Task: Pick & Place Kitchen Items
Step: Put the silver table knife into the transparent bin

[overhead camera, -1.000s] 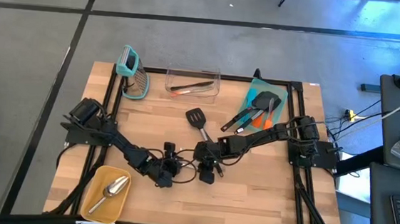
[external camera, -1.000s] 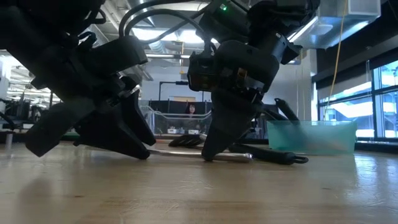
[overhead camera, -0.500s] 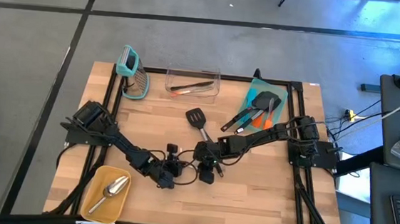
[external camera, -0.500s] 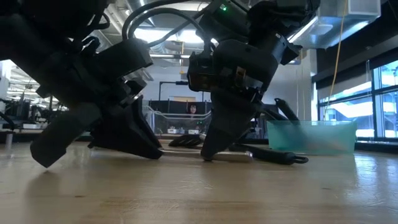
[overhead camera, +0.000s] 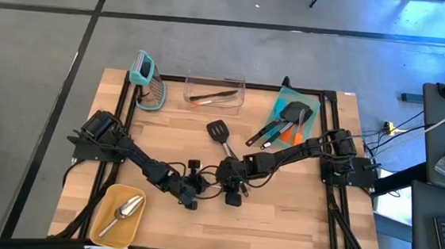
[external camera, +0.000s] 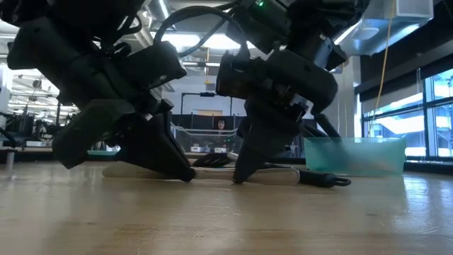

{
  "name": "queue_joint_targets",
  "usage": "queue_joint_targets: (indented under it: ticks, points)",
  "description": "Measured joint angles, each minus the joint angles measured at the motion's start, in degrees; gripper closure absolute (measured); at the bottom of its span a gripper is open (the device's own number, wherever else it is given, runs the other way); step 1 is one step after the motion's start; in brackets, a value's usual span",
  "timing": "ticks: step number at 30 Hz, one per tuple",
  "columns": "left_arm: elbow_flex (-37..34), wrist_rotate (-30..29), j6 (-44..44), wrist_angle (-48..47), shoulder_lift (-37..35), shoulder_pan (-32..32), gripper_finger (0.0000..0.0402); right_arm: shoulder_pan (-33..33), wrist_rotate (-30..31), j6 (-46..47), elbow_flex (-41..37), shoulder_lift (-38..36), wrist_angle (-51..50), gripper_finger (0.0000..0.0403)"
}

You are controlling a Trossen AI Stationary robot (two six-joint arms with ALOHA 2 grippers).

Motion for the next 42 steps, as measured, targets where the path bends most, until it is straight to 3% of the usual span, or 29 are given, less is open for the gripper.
queue_joint_targets:
  ticks: [8,12,16,23,28,35,42]
  points:
    - [0.00,1.16,-0.73,0.30,-0.04,0.35,0.0397,2.08,6.32,-3.43,0.04,-0.09,-0.59,0.0230]
    - [0.04,1.42,-1.13,0.41,-0.04,0.42,0.0397,2.16,8.53,-2.11,0.10,-0.09,-0.95,0.0216]
    - [0.04,2.21,-1.76,0.40,-0.43,0.45,0.0398,2.15,11.16,-0.40,0.15,-0.09,-1.68,0.0240]
    - [-0.24,8.60,-5.69,-1.64,-3.41,0.49,0.0400,2.02,12.43,-0.24,0.20,-0.11,-2.38,0.0320]
    - [-0.33,8.48,-6.24,-2.20,-3.93,0.52,0.0400,1.96,12.42,-0.25,0.20,-0.11,-2.44,0.0361]
    - [-0.33,8.54,-5.80,-2.24,-3.96,0.59,0.0400,1.85,8.84,-0.46,0.20,-0.15,-2.45,0.0375]
    - [-0.33,8.74,-4.95,-2.10,-3.96,0.69,0.0399,1.90,9.47,-1.15,0.20,-0.14,-2.16,0.0373]
